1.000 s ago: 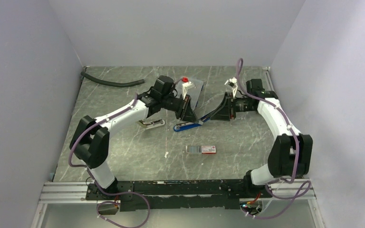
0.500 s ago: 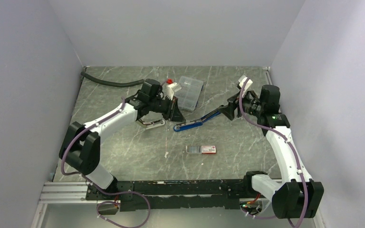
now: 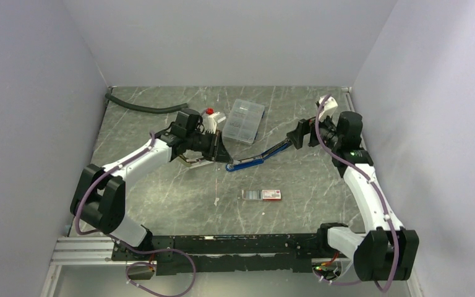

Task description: Load the staples into the stapler

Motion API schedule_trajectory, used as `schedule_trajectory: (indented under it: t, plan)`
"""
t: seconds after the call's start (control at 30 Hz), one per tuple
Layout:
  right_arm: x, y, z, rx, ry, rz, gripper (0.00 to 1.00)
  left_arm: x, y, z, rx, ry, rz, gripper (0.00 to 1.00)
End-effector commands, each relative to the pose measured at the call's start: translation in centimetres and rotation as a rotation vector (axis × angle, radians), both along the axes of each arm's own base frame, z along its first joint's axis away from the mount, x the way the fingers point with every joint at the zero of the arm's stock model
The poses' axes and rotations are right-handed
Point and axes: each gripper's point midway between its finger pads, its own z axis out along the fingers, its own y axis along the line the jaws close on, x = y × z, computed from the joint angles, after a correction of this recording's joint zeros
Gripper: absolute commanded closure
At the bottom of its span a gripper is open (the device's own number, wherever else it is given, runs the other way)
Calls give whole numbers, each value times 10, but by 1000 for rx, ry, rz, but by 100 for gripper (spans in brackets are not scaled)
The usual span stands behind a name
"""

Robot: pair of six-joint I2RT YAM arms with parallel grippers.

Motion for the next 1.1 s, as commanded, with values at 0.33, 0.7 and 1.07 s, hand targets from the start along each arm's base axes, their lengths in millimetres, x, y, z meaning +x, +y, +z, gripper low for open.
schedule_trajectory:
  t: [0.33,0.7,1.07]
  plan:
    - [44,-10,-49,29,68,-99,2,33,-8,-11,-25,237,150,83]
    - [46,11,-90,145,246,-32,7,43,-19,-24,-41,330,139,81]
    - [55,23,-105,198,317,22,34,45,-21,-25,-42,325,125,81]
